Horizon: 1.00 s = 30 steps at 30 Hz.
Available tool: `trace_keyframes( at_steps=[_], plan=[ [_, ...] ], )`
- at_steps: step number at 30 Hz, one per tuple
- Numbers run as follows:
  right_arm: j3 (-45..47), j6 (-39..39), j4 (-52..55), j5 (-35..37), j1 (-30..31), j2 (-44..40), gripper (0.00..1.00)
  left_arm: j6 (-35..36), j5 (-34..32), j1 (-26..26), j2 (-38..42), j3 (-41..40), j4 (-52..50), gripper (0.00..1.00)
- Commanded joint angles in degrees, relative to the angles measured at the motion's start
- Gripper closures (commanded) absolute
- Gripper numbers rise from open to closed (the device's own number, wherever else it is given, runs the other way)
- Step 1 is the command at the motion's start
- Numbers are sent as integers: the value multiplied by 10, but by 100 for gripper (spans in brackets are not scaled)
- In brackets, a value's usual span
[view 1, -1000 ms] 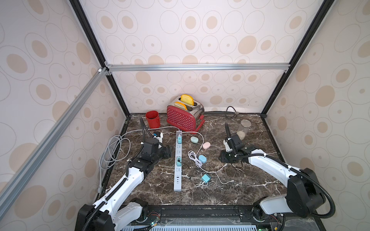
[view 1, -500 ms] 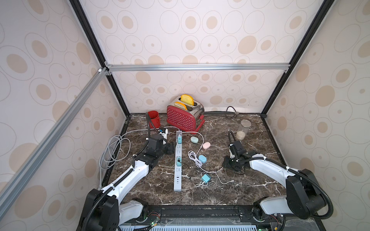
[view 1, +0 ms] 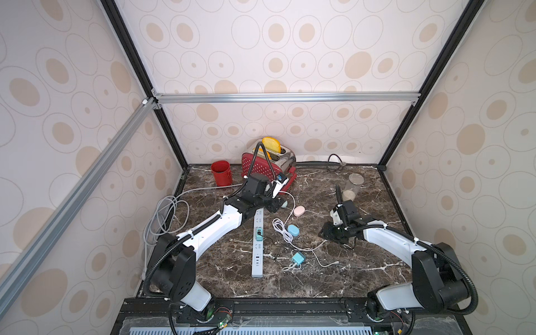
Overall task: Charge the bluetooth headset
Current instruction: Insert the plug into the socket, then pick up the bluetooth headset from the center of the board.
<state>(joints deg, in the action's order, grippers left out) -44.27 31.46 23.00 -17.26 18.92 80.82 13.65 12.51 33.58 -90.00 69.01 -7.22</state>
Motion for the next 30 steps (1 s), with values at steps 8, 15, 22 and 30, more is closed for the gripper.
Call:
trace_keyframes(
  at_steps=[8,15,22,30],
  plan=[
    [-9,-204,-158,-58,39,5,47,-88,-26,6,-15,58,-95,31],
    [-63,-264,-177,-35,71,88,45,-227,-36,-16,31,-1,-141,29],
    [-128,-276,-148,-18,101,167,47,-265,-5,-49,66,-59,-139,30],
    [-173,-270,-103,-32,113,218,47,-264,6,-50,58,-73,-130,31]
  ],
)
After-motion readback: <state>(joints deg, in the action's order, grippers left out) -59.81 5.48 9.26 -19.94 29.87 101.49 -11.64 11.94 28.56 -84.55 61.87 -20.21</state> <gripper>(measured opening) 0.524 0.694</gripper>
